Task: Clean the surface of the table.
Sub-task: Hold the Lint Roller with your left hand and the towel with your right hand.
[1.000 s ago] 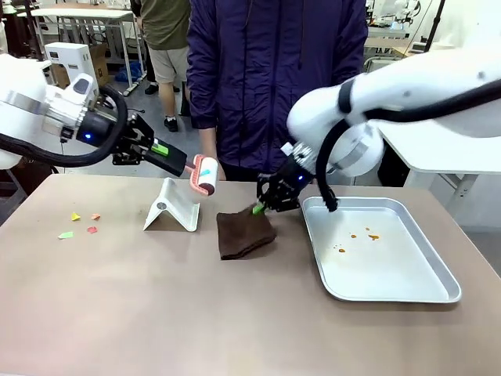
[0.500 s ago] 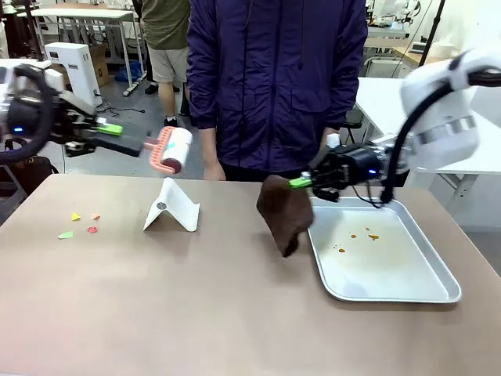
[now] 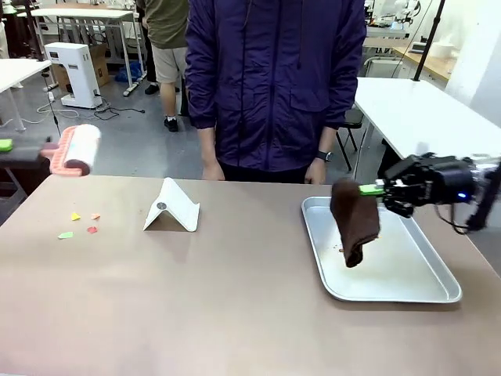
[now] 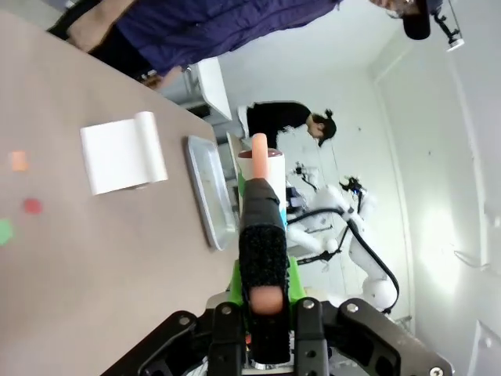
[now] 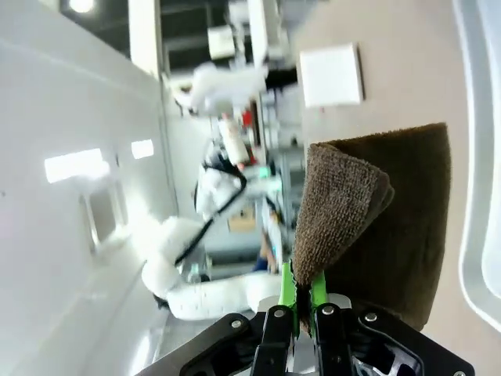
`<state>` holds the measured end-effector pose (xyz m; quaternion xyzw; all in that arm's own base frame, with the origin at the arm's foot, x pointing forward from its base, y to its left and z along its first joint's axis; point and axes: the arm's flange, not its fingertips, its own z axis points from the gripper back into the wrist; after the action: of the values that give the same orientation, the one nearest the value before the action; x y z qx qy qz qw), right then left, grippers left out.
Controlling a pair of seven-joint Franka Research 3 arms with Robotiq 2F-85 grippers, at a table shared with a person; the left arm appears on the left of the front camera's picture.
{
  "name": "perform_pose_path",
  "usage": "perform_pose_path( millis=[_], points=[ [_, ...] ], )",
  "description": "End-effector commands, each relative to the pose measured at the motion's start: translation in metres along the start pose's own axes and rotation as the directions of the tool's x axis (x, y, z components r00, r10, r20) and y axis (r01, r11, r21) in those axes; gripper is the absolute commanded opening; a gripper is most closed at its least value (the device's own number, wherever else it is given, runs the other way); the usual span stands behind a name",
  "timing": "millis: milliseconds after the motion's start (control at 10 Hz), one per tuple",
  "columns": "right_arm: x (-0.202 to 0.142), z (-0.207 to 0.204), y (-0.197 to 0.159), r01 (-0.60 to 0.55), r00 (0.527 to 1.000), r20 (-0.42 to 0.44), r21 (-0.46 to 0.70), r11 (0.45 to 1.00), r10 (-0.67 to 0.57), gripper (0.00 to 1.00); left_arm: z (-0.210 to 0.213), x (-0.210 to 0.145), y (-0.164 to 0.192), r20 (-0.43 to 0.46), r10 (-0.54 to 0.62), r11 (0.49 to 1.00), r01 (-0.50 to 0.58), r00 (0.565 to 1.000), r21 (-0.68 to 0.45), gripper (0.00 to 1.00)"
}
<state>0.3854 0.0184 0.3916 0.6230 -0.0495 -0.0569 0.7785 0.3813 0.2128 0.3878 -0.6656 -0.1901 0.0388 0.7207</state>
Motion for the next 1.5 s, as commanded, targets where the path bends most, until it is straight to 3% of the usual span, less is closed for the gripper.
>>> perform_pose_path(
  millis=[0,100,200,400,700,800,900,1400],
  points=[
    [-0.020,0.019,-0.013,-0.055,0.980,0.194,0.064,0.996,0.042,0.00,0.015,-0.005,0.016,0.016,-0.051,0.999,0.051,0.999,0.016,0.00],
    [-0.025,0.038,-0.026,-0.005,0.944,0.329,0.072,0.997,-0.019,0.00,0.031,-0.013,0.022,0.026,-0.031,0.998,0.029,0.999,0.062,0.00],
    [-0.030,0.057,-0.040,0.020,0.910,0.410,0.122,0.992,-0.068,0.00,0.052,-0.022,0.033,0.012,-0.048,0.997,0.048,0.999,0.062,0.00],
    [-0.035,0.087,-0.065,0.086,0.819,0.547,0.186,0.979,-0.175,0.00,0.086,-0.031,0.046,0.112,-0.020,0.997,0.028,0.994,-0.066,0.00],
    [-0.035,0.090,-0.078,0.078,0.786,0.585,0.224,0.971,-0.199,0.00,0.089,-0.024,0.052,0.146,0.037,0.996,-0.024,0.989,-0.089,0.00],
    [-0.033,0.085,-0.079,0.058,0.791,0.586,0.212,0.975,-0.175,0.00,0.092,-0.040,0.051,0.121,0.014,0.999,-0.010,0.993,-0.036,0.00],
    [0.015,0.122,-0.079,0.137,0.792,0.562,0.215,0.967,-0.237,0.00,0.092,-0.040,0.051,0.121,0.014,0.999,-0.010,0.993,-0.036,0.00],
    [0.015,0.122,-0.079,0.137,0.792,0.562,0.215,0.967,-0.237,0.00,0.092,-0.040,0.051,0.121,0.014,0.999,-0.010,0.993,-0.036,0.00]
  ],
)
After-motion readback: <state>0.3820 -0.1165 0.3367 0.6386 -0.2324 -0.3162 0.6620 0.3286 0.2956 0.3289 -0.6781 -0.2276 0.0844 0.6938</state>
